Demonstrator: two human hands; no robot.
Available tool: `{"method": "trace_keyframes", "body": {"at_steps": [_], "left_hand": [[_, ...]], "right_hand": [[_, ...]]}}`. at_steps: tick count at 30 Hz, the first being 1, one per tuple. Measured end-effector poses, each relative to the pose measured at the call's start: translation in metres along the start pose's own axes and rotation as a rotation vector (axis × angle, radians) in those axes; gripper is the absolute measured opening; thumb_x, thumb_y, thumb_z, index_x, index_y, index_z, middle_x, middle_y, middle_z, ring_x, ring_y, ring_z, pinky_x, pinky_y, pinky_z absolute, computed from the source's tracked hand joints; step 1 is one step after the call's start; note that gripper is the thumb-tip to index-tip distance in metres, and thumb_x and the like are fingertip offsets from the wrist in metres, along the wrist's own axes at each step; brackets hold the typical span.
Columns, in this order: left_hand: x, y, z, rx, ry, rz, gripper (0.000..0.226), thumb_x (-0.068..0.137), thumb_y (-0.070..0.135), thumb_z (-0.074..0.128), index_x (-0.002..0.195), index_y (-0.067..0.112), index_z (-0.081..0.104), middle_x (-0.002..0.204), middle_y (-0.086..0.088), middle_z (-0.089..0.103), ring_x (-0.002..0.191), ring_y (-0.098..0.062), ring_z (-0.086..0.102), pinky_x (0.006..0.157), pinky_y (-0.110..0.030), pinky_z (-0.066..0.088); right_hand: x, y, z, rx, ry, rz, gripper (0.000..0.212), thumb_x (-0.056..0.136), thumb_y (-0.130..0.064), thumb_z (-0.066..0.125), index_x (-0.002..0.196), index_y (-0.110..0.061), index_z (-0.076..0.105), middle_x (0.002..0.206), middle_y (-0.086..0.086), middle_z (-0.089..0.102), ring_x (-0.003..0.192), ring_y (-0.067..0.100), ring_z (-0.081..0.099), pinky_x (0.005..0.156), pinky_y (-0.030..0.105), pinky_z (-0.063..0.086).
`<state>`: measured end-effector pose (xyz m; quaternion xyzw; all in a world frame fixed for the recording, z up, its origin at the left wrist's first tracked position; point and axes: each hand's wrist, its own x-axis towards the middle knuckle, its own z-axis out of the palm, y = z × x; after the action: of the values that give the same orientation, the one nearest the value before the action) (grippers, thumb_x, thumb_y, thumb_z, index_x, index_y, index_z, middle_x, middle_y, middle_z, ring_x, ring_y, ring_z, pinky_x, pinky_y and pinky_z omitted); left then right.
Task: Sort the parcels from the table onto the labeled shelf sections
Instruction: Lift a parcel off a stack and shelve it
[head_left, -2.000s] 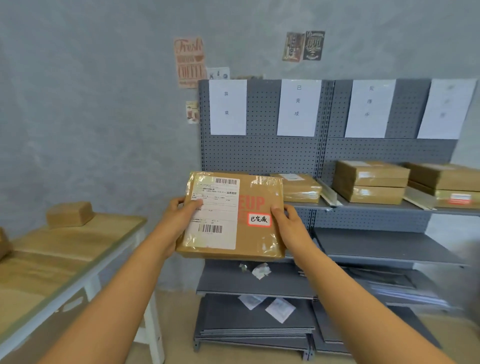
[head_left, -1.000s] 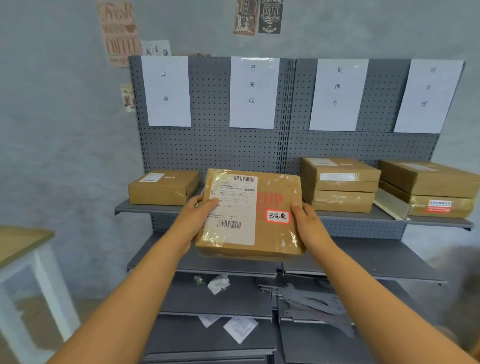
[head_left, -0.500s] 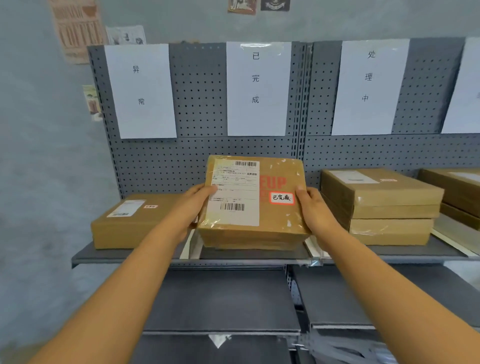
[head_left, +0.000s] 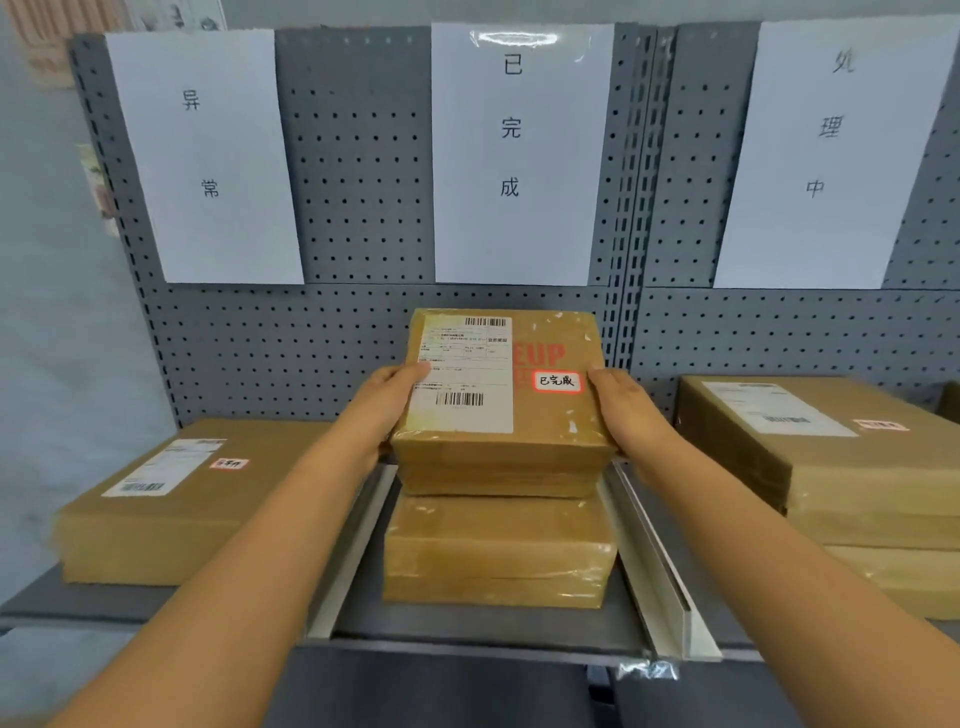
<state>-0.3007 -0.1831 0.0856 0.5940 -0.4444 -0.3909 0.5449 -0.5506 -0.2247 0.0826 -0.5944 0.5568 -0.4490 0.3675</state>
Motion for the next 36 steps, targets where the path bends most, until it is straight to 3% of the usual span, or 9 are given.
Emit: {"method": "trace_keyframes", "body": {"at_steps": [4, 9, 12, 17, 23, 26, 30, 33, 36], "left_hand": [[0.027, -0.006, 0.007, 0.036, 0.031, -0.051, 0.036, 0.096, 0.047, 0.054, 0.119, 0.02, 0.063, 0.099, -0.001, 0.076, 0.084, -0.019, 0.071, 0.067, -0.031, 0.054], [0.053, -0.011, 0.008, 0.023, 0.041, -0.179, 0.03, 0.095, 0.052, 0.053, 0.092, 0.025, 0.067, 0.065, 0.006, 0.074, 0.068, -0.017, 0.069, 0.065, -0.031, 0.053], [0.063, -0.008, 0.008, 0.039, 0.011, -0.223, 0.03, 0.095, 0.05, 0.054, 0.095, 0.022, 0.066, 0.063, 0.002, 0.073, 0.055, -0.015, 0.068, 0.052, -0.025, 0.05], [0.074, -0.009, 0.007, 0.074, -0.021, -0.311, 0.039, 0.092, 0.053, 0.058, 0.103, 0.017, 0.066, 0.089, -0.01, 0.073, 0.084, -0.03, 0.069, 0.076, -0.039, 0.057], [0.082, -0.007, 0.005, 0.099, -0.048, -0.357, 0.034, 0.091, 0.055, 0.058, 0.092, 0.02, 0.062, 0.081, -0.007, 0.066, 0.076, -0.025, 0.064, 0.059, -0.032, 0.05], [0.079, -0.007, 0.005, 0.057, -0.044, -0.368, 0.034, 0.093, 0.055, 0.055, 0.091, 0.022, 0.063, 0.085, -0.006, 0.066, 0.083, -0.025, 0.063, 0.059, -0.032, 0.049], [0.069, -0.006, -0.004, 0.012, 0.067, -0.199, 0.028, 0.101, 0.042, 0.047, 0.097, 0.019, 0.063, 0.088, 0.001, 0.063, 0.076, -0.018, 0.06, 0.05, -0.026, 0.051], [0.048, -0.009, -0.03, 0.268, 0.139, 0.058, 0.034, 0.102, 0.038, 0.047, 0.126, 0.018, 0.058, 0.1, 0.006, 0.06, 0.095, -0.02, 0.06, 0.076, -0.034, 0.049], [0.007, -0.01, -0.068, 0.584, 0.249, 0.254, 0.036, 0.099, 0.037, 0.052, 0.13, 0.019, 0.058, 0.118, 0.005, 0.061, 0.109, -0.016, 0.057, 0.086, -0.03, 0.042]], "right_hand": [[0.035, 0.007, 0.009, -0.002, -0.052, 0.044, 0.044, 0.103, -0.045, 0.032, 0.135, -0.019, 0.047, 0.11, 0.005, 0.058, 0.091, 0.02, 0.056, 0.084, 0.039, 0.049], [0.061, 0.008, 0.014, 0.005, -0.107, 0.168, 0.03, 0.098, -0.048, 0.036, 0.091, -0.026, 0.055, 0.081, 0.002, 0.063, 0.07, 0.018, 0.061, 0.045, 0.022, 0.046], [0.07, 0.01, 0.014, -0.046, -0.131, 0.219, 0.03, 0.097, -0.05, 0.038, 0.086, -0.026, 0.052, 0.079, 0.005, 0.063, 0.07, 0.021, 0.062, 0.049, 0.026, 0.05], [0.075, 0.006, 0.013, -0.097, -0.152, 0.321, 0.038, 0.097, -0.052, 0.038, 0.088, -0.019, 0.055, 0.084, 0.012, 0.066, 0.073, 0.027, 0.065, 0.052, 0.032, 0.055], [0.073, 0.0, 0.017, -0.072, -0.112, 0.381, 0.04, 0.097, -0.05, 0.042, 0.095, -0.014, 0.057, 0.084, 0.014, 0.066, 0.072, 0.029, 0.064, 0.06, 0.034, 0.055], [0.071, 0.001, 0.017, -0.356, 0.085, 0.145, 0.035, 0.096, -0.039, 0.044, 0.111, -0.011, 0.06, 0.09, 0.009, 0.062, 0.072, 0.024, 0.058, 0.061, 0.03, 0.048], [0.054, -0.017, 0.029, -0.578, 0.319, -0.273, 0.032, 0.097, -0.032, 0.045, 0.121, -0.015, 0.058, 0.117, 0.009, 0.064, 0.104, 0.031, 0.059, 0.086, 0.044, 0.051], [0.035, -0.041, 0.061, -0.618, 0.134, -0.516, 0.035, 0.098, -0.028, 0.046, 0.13, -0.016, 0.054, 0.127, 0.008, 0.061, 0.117, 0.029, 0.053, 0.097, 0.046, 0.045], [0.006, -0.06, 0.104, -0.591, -0.067, -0.707, 0.038, 0.098, -0.026, 0.047, 0.134, -0.016, 0.052, 0.13, 0.008, 0.059, 0.121, 0.028, 0.049, 0.099, 0.045, 0.043]]}}
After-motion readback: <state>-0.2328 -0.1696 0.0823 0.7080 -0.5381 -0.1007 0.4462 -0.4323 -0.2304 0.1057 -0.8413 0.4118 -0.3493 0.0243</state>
